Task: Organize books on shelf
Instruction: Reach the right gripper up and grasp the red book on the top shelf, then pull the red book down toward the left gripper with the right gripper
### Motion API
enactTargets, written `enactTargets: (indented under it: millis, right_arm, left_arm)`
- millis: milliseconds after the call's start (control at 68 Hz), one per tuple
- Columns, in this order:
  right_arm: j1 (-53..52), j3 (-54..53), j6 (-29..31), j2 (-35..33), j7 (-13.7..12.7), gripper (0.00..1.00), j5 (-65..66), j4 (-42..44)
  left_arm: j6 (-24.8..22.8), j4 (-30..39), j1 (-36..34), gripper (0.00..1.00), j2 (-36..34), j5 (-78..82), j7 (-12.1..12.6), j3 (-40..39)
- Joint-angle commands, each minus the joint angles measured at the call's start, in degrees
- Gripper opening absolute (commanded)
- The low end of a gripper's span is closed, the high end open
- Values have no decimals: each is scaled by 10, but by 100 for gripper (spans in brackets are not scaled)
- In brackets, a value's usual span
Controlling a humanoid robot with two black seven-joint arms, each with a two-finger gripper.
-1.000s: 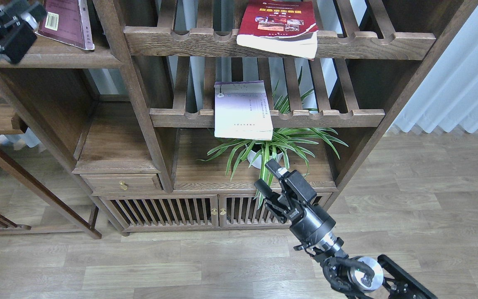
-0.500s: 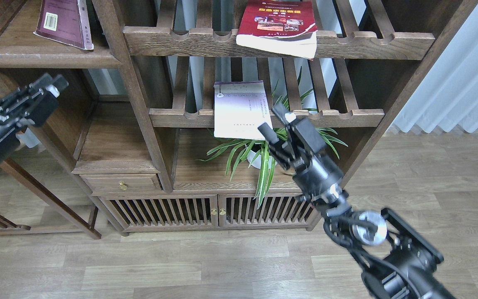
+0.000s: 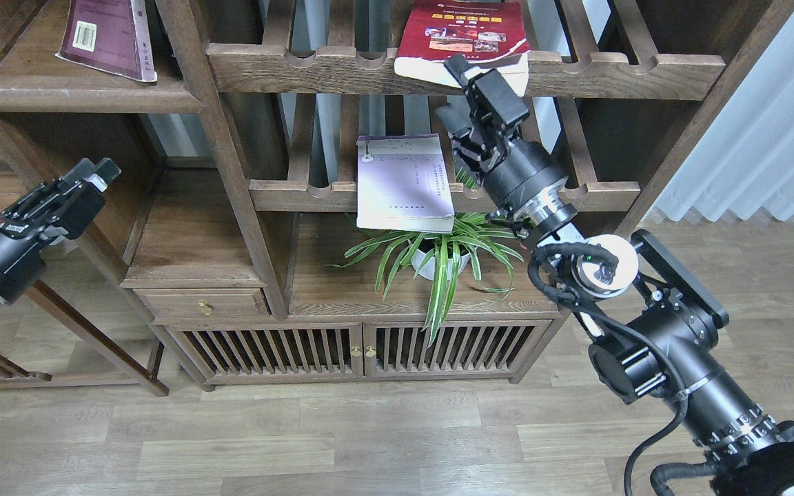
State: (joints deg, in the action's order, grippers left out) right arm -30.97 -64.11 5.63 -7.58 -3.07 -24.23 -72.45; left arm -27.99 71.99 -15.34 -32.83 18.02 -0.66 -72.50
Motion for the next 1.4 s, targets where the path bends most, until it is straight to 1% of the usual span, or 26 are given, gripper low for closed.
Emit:
enactTargets:
  millis: [0,59,74,118,235,309,324,353,368,383,486,677,721,750,780,883,956,986,1000,1103,1265,1383]
  right_arm:
    - [-9,-16,-19,1,1,90,0,16]
    - [-10,-25,-29,4,3,84,-1,19]
    - [-9,-30,-31,5,3,80,-1,19]
    - [-9,-36,-30,5,3,74,-2,19]
    - [-9,-43,-30,12,3,63,-4,19]
    - [-9,-45,-26,12,2,51,-5,19]
    - [-9,-46,-19,13,3,29,-10,16]
    - [-8,-47,-15,13,3,19,-13,15]
    - [-6,-48,-8,14,3,9,-17,15]
    - [-5,-49,-2,14,3,4,-20,15]
    - [-1,-41,24,16,-2,4,-26,15]
    - [21,-37,29,12,-5,4,-27,-10]
    - [32,-39,31,12,-6,4,-27,-19]
    - [41,-40,31,12,-6,4,-28,-28]
    - [47,-41,33,11,-6,4,-28,-36]
    - [75,-42,59,10,-11,4,-29,-62]
    - [101,-42,94,9,-18,4,-30,-78]
    - [114,-42,109,9,-20,4,-31,-85]
    - [138,-41,127,9,-22,4,-35,-100]
    - [188,-38,157,8,-23,4,-49,-129]
    - [259,-30,224,8,-25,4,-53,-150]
    - [298,-22,224,12,-40,4,-53,-157]
  left_arm:
    - [0,-1,0,50,1,1,6,-3]
    - [0,-4,0,50,1,1,7,-4]
    - [0,-5,0,50,1,0,7,-4]
    - [0,-7,0,50,1,0,8,-6]
    - [0,-8,0,51,1,0,8,-6]
    - [0,-8,0,51,1,0,8,-6]
    - [0,-8,0,51,3,0,8,-6]
    - [0,-7,0,51,4,0,8,-6]
    - [0,-8,0,51,4,0,8,-6]
    - [0,-8,0,51,5,0,8,-7]
    - [0,-8,0,53,5,-1,6,-10]
    - [0,-4,0,57,20,-9,1,-10]
    - [0,-3,0,61,23,-18,6,-8]
    - [0,-2,0,68,26,-25,7,-6]
    - [0,-1,0,71,28,-31,7,-4]
    - [0,2,0,74,35,-64,7,5]
    - [0,3,0,88,45,-104,7,15]
    - [0,3,0,96,50,-119,8,20]
    - [0,3,0,100,54,-143,7,27]
    - [0,3,0,100,69,-184,7,43]
    - [0,3,0,100,123,-254,7,64]
    - [0,5,-3,100,159,-298,7,93]
